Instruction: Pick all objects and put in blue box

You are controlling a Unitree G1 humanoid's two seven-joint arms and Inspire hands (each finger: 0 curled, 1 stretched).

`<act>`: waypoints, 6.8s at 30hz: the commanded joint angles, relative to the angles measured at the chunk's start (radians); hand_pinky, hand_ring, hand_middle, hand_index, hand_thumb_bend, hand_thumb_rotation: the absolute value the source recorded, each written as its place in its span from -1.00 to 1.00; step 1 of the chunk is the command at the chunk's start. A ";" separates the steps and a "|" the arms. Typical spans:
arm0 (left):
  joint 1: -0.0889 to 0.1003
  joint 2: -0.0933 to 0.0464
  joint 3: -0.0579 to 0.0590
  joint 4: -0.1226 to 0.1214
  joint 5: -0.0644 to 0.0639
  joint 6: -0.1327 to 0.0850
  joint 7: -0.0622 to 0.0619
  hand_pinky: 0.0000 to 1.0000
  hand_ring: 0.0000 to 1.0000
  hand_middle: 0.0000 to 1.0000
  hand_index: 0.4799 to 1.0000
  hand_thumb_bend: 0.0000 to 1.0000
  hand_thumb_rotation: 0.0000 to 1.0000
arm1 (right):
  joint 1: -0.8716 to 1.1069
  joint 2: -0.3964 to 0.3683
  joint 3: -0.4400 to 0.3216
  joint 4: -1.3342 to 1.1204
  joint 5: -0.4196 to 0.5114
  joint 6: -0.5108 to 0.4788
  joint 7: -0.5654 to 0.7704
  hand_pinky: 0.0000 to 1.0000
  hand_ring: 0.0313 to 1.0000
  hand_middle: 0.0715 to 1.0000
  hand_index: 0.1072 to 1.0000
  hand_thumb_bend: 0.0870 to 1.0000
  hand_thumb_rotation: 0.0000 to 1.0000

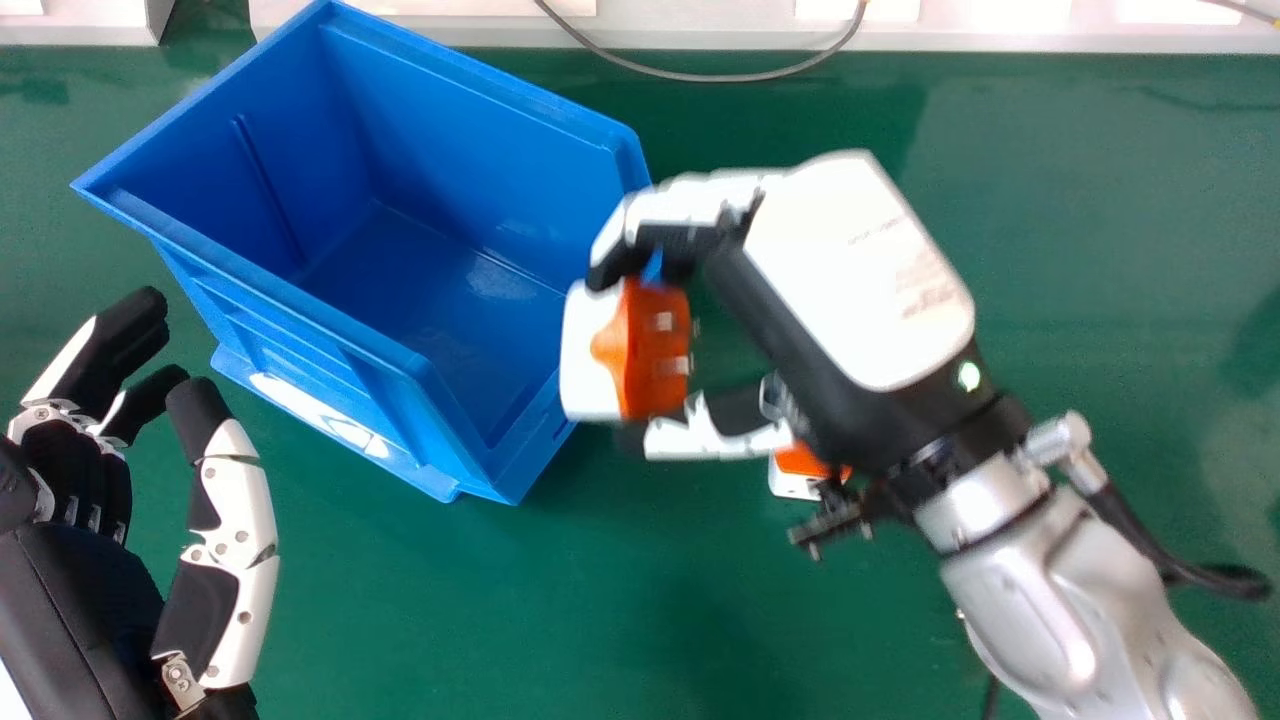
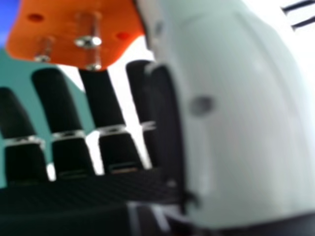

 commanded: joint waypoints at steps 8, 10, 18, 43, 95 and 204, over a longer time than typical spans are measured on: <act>0.003 -0.068 0.001 -0.014 0.012 -0.009 0.007 0.34 0.46 0.45 -0.02 -0.47 -1.00 | -0.229 0.104 0.067 0.175 -0.008 -0.004 -0.068 -0.30 -0.15 -0.12 -0.11 -0.09 -1.00; 0.000 -0.069 -0.001 -0.010 0.007 -0.013 0.007 0.34 0.46 0.45 -0.02 -0.47 -1.00 | -0.292 0.118 0.090 0.275 -0.029 -0.011 -0.115 -0.30 -0.16 -0.12 -0.11 -0.09 -1.00; -0.014 -0.073 0.003 -0.006 0.001 -0.011 0.014 0.34 0.44 0.45 -0.01 -0.48 -1.00 | -0.599 0.216 0.208 0.868 -0.124 -0.059 -0.463 -0.24 -0.13 -0.08 -0.11 -0.09 -1.00; -0.061 -0.067 0.019 0.015 -0.013 -0.019 0.002 0.35 0.48 0.46 0.03 -0.52 -1.00 | -0.791 0.266 0.369 1.284 -0.108 -0.032 -0.618 0.84 0.99 1.00 0.91 0.83 -0.58; 0.029 -0.080 -0.041 -0.020 -0.020 -0.024 0.007 0.37 0.46 0.44 -0.01 -0.52 -1.00 | 0.146 -0.217 -0.136 -0.257 -0.137 0.560 0.557 1.00 1.00 1.00 1.00 1.00 -0.53; 0.008 -0.068 -0.029 -0.031 -0.036 -0.007 -0.017 0.35 0.46 0.44 -0.01 -0.51 -1.00 | -0.336 -0.461 0.155 0.715 -0.022 0.090 0.300 0.56 0.93 0.93 0.80 0.87 -0.69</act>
